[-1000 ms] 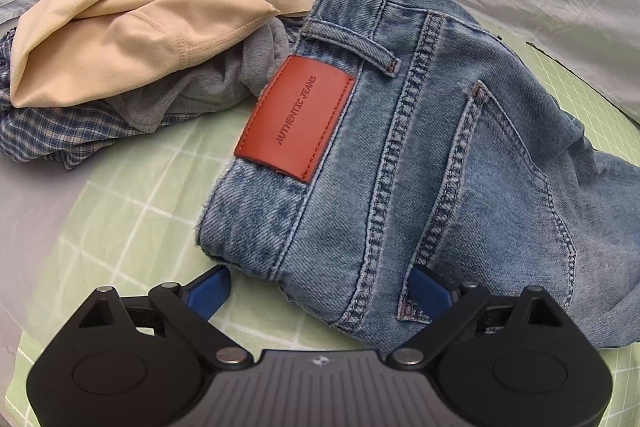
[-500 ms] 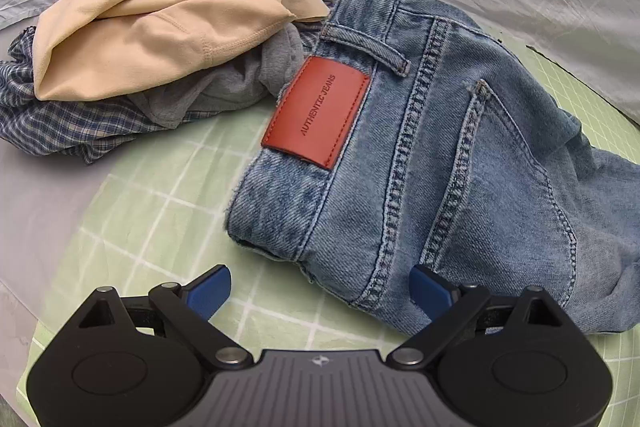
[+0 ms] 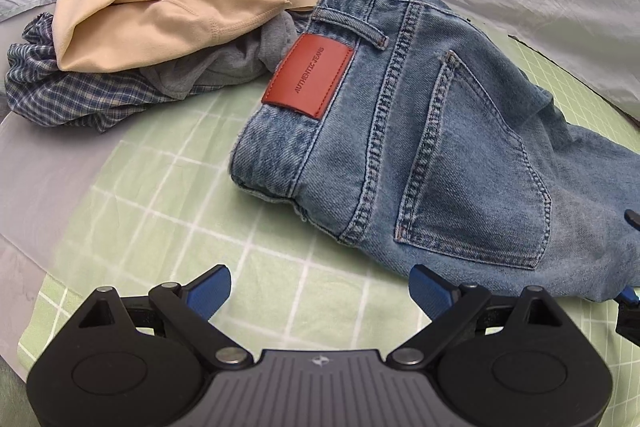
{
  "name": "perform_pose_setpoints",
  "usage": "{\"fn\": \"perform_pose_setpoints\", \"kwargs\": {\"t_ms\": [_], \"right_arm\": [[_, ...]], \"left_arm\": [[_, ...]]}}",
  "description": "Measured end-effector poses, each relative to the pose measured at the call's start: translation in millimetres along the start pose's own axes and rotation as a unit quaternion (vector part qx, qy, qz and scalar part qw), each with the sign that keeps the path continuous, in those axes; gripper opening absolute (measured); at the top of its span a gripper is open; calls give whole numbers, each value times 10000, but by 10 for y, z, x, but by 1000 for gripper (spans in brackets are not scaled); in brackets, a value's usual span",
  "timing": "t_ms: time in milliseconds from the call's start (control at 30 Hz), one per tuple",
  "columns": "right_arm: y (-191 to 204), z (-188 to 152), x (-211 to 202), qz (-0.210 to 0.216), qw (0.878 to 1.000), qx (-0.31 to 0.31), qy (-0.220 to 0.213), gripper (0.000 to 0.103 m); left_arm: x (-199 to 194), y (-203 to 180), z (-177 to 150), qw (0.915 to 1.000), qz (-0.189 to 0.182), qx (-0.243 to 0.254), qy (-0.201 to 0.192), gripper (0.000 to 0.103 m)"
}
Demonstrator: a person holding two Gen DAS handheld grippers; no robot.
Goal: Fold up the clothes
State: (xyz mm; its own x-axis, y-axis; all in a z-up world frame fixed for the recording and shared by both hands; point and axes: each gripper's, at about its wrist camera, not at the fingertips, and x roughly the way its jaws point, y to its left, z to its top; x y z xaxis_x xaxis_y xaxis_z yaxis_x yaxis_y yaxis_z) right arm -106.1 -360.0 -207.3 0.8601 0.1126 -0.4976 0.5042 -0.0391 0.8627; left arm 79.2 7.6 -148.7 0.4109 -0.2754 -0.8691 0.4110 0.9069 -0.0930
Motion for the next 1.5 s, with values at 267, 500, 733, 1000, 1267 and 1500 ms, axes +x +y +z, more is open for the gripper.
{"fn": "perform_pose_setpoints", "kwargs": {"t_ms": [267,500,733,1000,1267,1500], "right_arm": [[-81,-185,-311,-594,9978,37,-285,3],[-88,-183,-499,-643,9972,-347,-140,45],[207,-172,-787,-1193,9792,-1536,-584,90],[324,4,-1039,-2581,9136,-2693,-1620,102],[312,450,-1149,-2851,9022,-2728,-1742,102],[344,851,-1157,-3111,8894,-2883,-1705,102]], "left_arm": [[-192,192,-266,9992,208,-332,57,95],[-234,202,-345,9983,162,-557,82,95],[-184,35,-294,9976,-82,-693,49,95],[-21,21,-72,9856,-409,-1637,-120,95],[184,74,151,9629,-110,-2627,-617,96],[272,169,267,9285,-60,-3543,-1107,49]]}}
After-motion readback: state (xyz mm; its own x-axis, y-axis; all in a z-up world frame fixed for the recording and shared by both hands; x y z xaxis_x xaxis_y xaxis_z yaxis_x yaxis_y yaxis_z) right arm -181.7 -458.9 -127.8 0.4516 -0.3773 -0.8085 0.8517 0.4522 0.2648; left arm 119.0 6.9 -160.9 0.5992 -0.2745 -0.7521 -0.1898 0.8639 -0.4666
